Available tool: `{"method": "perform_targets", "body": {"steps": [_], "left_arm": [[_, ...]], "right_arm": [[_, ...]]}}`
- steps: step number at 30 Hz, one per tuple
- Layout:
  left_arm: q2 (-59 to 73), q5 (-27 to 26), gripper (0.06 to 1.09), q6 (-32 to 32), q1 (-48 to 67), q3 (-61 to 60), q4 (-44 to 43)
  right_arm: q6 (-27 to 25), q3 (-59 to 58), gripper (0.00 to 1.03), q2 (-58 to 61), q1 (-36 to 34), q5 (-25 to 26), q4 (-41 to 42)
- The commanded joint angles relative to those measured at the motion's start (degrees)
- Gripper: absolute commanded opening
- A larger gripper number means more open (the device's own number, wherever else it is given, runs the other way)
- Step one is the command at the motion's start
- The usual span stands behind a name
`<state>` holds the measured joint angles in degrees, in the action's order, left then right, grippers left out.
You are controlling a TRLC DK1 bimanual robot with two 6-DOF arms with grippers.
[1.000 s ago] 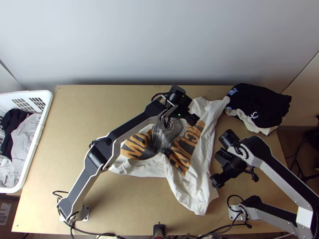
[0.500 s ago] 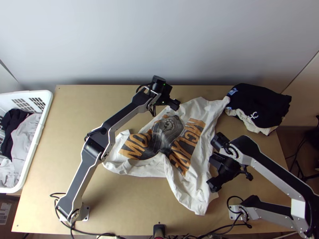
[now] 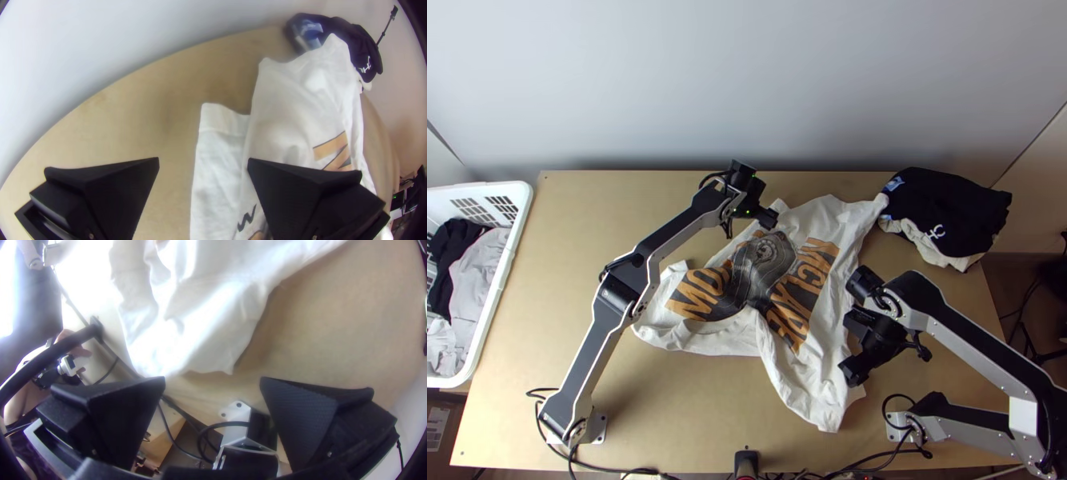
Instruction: Fold the t-shirt
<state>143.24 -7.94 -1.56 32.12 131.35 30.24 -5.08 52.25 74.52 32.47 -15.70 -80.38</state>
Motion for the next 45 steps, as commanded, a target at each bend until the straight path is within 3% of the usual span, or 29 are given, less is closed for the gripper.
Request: {"method": "perform_targets", "body": {"steps": [1,6,12,14,16,17,40,45], "left_arm": [[0.7,0.7,0.98,-0.9,0.0,-0.1,2.2],[1.6,0.7,0.93,-1.4,0.0,-0.1,2.4],[2.1,-1.5,0.57,-1.6,0.0,-0.1,3.9],[2.2,-2.1,0.39,-1.5,0.0,-0.1,4.0],[2.0,-2.7,0.13,-1.3,-0.2,-0.1,4.0],[1.9,-2.7,0.09,-1.3,-0.2,-0.1,4.1],[-14.2,-8.6,0.09,2.3,-4.2,-5.1,14.1],[-17.1,-8.8,0.09,2.4,-4.4,-5.2,16.4]], "right_arm": [[0.2,0.7,0.99,0.5,0.5,0.0,0.0],[0.2,1.3,0.98,0.8,0.5,0.1,0.0],[0.2,1.8,0.97,1.1,0.3,0.1,0.4],[0.2,2.2,0.96,1.2,0.2,0.1,0.6],[0.2,2.3,0.96,1.3,0.1,0.1,0.7],[0.2,2.4,0.96,1.5,0.1,0.1,0.8],[-1.0,-0.3,0.96,3.3,2.4,0.1,-0.7],[-2.4,-1.3,0.96,7.7,2.9,0.1,3.2]]}}
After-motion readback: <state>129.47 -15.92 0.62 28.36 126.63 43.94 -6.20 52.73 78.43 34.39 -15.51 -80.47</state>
